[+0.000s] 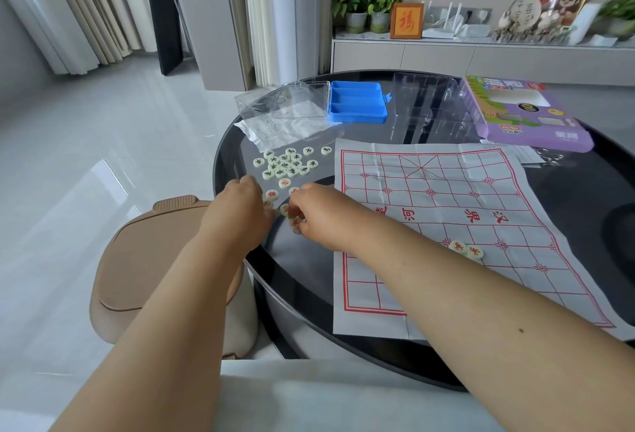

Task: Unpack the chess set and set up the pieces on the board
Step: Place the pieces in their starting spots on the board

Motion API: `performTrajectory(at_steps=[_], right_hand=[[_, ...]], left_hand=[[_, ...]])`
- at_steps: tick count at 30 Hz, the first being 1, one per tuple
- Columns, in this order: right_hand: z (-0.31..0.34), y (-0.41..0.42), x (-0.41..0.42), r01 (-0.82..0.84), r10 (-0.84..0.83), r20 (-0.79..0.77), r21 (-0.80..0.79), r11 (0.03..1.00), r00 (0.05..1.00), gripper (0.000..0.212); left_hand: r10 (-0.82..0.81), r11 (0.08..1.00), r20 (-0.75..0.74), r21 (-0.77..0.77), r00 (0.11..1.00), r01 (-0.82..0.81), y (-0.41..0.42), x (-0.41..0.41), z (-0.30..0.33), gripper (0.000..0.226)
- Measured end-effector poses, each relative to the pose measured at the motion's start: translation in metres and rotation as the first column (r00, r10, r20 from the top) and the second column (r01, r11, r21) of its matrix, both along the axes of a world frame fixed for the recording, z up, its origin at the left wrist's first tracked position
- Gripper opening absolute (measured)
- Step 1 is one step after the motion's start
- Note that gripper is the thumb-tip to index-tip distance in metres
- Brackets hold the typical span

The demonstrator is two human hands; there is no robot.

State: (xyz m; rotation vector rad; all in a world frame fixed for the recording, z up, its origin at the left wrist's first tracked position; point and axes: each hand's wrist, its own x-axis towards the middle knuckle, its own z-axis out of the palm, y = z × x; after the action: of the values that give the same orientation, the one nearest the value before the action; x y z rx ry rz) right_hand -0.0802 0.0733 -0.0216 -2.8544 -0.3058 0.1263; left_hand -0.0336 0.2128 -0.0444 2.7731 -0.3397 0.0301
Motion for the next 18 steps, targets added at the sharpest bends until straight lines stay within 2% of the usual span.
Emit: performTrajectory(at_steps=[9, 13, 18], right_hand=[[-0.005, 0.001, -0.002, 0.001, 0.0, 0.055, -0.034, 0.999, 0.998, 0.018], [0.012, -0.02, -0.022, 0.025, -0.04, 0.098, 0.148, 0.989, 0.994, 0.018], [0.031, -0.088, -0.064, 0.225, -0.272, 0.126, 0.296, 0.928, 0.954, 0.012]], left_hand=[[-0.018, 0.99, 0.062, 0.141, 0.998, 0.009, -0.009, -0.002, -0.005, 0.036], [-0.026, 0.988, 0.048, 0.152, 0.999, 0.018, -0.007, -0.001, -0.005, 0.039], [-0.019, 0.998, 0.07, 0.063, 0.997, 0.014, -0.013, -0.006, 0.01, 0.039]])
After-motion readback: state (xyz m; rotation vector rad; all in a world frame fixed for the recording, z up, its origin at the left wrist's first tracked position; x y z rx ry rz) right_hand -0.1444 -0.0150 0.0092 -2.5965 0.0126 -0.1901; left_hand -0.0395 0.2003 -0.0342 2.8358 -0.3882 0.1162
